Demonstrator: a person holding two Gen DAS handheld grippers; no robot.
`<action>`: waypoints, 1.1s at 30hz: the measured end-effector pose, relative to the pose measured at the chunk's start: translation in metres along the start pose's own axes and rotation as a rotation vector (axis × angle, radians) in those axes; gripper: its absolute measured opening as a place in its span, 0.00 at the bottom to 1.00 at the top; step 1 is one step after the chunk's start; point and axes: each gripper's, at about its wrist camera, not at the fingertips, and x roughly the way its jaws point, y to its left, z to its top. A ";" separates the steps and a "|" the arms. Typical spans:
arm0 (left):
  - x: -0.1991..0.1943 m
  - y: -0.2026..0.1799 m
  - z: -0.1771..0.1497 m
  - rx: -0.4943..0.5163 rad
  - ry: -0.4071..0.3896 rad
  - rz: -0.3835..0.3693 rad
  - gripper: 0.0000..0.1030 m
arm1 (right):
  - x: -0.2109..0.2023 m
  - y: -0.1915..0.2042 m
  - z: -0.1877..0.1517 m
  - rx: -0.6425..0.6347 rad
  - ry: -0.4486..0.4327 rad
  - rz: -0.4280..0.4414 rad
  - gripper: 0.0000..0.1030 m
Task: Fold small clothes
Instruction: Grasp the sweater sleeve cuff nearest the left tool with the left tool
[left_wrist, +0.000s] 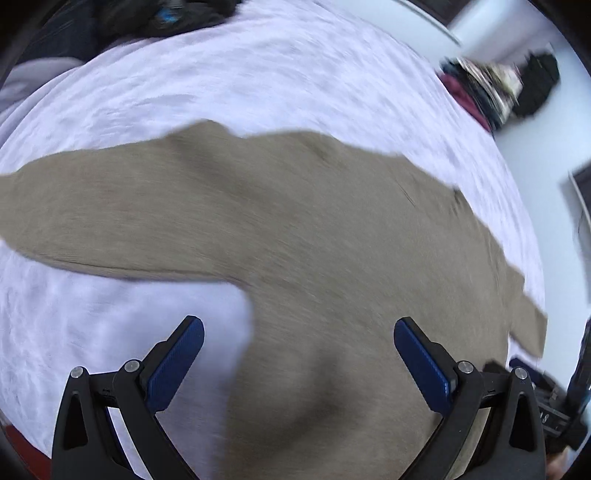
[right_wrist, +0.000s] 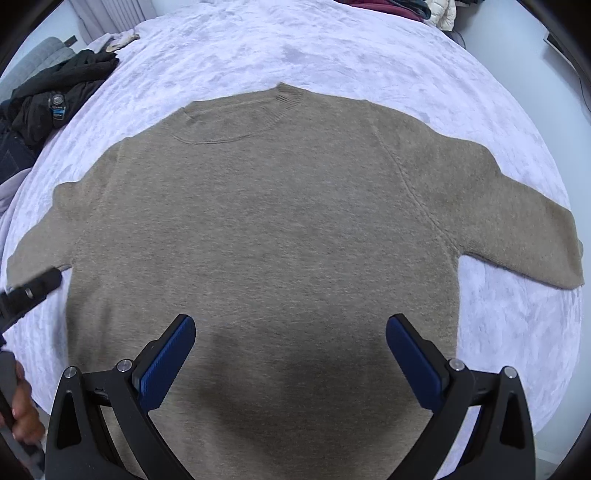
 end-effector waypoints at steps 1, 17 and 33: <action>-0.006 0.024 0.006 -0.045 -0.026 0.007 1.00 | 0.000 0.005 0.001 -0.006 -0.004 0.007 1.00; 0.003 0.236 0.030 -0.569 -0.188 -0.157 1.00 | 0.005 0.091 -0.006 -0.145 0.004 0.060 1.00; -0.044 0.149 0.065 -0.217 -0.240 -0.041 0.13 | 0.000 0.105 -0.006 -0.152 -0.004 0.138 1.00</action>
